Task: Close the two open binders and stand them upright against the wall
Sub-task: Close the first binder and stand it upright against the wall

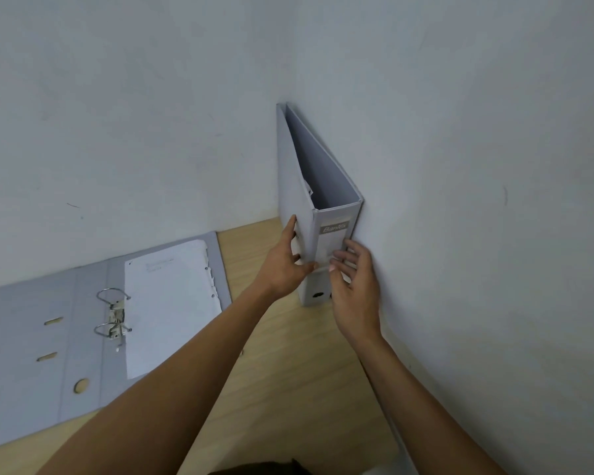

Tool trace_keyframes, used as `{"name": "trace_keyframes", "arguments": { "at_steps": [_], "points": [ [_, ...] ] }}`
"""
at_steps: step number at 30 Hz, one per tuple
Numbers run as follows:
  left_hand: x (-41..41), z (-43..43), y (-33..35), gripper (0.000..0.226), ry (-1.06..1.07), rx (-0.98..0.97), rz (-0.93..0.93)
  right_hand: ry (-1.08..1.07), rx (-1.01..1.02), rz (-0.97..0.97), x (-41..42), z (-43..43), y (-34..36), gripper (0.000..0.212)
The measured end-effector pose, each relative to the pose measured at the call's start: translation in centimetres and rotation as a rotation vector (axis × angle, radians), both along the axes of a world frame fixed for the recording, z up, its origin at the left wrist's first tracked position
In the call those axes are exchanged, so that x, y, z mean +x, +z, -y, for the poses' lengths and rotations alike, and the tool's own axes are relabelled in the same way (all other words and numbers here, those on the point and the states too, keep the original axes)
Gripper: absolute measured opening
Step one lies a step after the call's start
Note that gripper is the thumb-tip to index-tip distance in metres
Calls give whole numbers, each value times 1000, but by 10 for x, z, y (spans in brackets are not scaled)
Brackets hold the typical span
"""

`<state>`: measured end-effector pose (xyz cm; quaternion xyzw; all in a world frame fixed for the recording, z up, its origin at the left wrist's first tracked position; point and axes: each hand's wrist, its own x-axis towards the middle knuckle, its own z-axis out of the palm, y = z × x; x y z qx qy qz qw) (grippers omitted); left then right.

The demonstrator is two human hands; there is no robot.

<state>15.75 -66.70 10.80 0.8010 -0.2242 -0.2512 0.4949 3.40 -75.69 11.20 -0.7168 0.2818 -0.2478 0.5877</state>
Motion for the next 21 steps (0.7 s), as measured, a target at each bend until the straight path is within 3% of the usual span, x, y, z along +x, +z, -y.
{"name": "trace_keyframes", "arguments": {
  "at_steps": [11, 21],
  "points": [
    [-7, -29, 16, 74, -3, 0, -2, -15, -14, -1, 4, 5, 2, 43],
    [-19, -132, 22, 61, 15, 1, -97, 33, -39, -98, 2, -81, -3, 41]
  ]
}}
